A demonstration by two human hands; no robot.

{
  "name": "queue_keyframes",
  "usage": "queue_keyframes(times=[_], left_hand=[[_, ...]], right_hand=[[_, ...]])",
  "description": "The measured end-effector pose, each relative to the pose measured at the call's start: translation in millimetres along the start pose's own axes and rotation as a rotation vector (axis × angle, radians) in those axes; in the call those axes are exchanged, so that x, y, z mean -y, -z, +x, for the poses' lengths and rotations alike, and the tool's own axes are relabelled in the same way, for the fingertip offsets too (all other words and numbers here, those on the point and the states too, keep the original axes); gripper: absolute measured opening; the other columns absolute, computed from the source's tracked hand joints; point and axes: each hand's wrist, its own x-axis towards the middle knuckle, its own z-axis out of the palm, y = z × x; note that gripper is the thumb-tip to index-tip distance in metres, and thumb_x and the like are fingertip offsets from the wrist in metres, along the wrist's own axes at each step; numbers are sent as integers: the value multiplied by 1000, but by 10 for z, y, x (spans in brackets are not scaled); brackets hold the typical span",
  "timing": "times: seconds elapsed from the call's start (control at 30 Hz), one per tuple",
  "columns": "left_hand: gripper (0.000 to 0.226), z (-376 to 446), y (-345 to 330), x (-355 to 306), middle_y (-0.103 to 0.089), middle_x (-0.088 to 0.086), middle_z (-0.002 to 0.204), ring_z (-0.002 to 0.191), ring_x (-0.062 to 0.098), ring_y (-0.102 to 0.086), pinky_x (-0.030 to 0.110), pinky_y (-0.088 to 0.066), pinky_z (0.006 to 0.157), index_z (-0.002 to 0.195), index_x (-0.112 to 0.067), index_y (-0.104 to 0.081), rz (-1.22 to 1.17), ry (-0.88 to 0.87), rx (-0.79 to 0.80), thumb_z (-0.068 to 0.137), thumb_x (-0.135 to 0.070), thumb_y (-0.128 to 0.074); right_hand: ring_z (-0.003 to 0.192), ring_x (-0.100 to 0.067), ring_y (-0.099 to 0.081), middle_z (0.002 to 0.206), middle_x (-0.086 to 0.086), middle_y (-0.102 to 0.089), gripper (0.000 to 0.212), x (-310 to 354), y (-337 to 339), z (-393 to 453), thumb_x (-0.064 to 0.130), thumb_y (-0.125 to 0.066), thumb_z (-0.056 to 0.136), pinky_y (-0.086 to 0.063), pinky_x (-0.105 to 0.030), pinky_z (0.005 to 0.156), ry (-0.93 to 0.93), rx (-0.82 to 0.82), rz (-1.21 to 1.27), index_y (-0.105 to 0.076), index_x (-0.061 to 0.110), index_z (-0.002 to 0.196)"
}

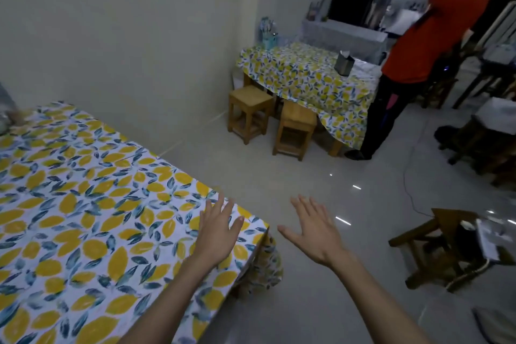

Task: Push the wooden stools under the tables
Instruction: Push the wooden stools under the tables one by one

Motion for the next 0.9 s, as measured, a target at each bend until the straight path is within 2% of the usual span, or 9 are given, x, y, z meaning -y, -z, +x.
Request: queue_keyframes(times=[0.07, 0.13, 0.27, 0.4, 0.57, 0.67, 0.8, 0.9], left_hand=[[58, 335, -69, -138, -9, 3, 161, 147, 29, 6, 48, -6, 118, 149, -21, -25, 32, 15, -18, 98, -45, -38], [58, 696, -159, -239, -10, 5, 161, 147, 29, 5, 47, -6, 119, 149, -20, -25, 52, 36, -40, 98, -44, -38], [60, 1433, -391, -406, -9, 8, 160, 147, 31, 1, 43, -3, 119, 149, -19, -25, 69, 138, -118, 97, -47, -37], [80, 2132, -623, -622, -14, 11, 159, 147, 33, -6, 41, -4, 119, 147, -17, -31, 26, 267, -237, 80, -61, -24], [94, 2742, -804, -930, -14, 11, 159, 147, 30, -2, 39, -3, 118, 148, -16, -27, -7, 441, -363, 72, -69, -10], [83, 3039, -821, -992, -9, 9, 160, 148, 29, 0, 41, -5, 119, 149, -16, -24, -4, 545, -403, 81, -63, -18], [67, 3501, -715, -896, 1, 6, 161, 147, 29, 9, 40, 0, 117, 151, -18, -15, 21, 667, -467, 96, -52, -29], [64, 3920, -581, -706, 2, 3, 161, 147, 27, 10, 43, -1, 117, 152, -18, -14, -3, 730, -560, 98, -46, -35]], right_hand=[[149, -20, 0, 163, 0, -4, 85, -210, 107, 393, 73, -32, 86, 2, -39, 120, 23, -2, 13, -12, 26, 153], [149, -21, -2, 163, 0, -6, 79, -415, 183, 820, 67, -37, 90, 1, -40, 119, 49, -8, 29, -13, 26, 153], [149, -22, -2, 163, -1, -6, 79, -854, 306, 1771, 67, -36, 91, 1, -41, 120, 153, 25, 10, -11, 25, 154], [149, -22, -1, 163, -1, -4, 81, -1227, 444, 2725, 69, -33, 90, 0, -42, 120, 288, 81, 3, -10, 26, 154], [149, -20, -1, 163, 0, -4, 81, -1476, 711, 3751, 71, -30, 89, 1, -40, 121, 490, 162, -40, -10, 26, 154], [149, -19, -1, 163, 0, -3, 81, -1455, 817, 4332, 70, -32, 90, -1, -40, 121, 586, 203, -35, -10, 25, 154], [149, -18, -2, 163, 0, -4, 80, -1227, 837, 5122, 67, -36, 90, -3, -40, 121, 709, 239, -4, -11, 25, 154], [149, -20, -4, 163, -1, -8, 78, -912, 806, 5774, 66, -38, 91, -5, -42, 121, 807, 240, -22, -14, 24, 153]])
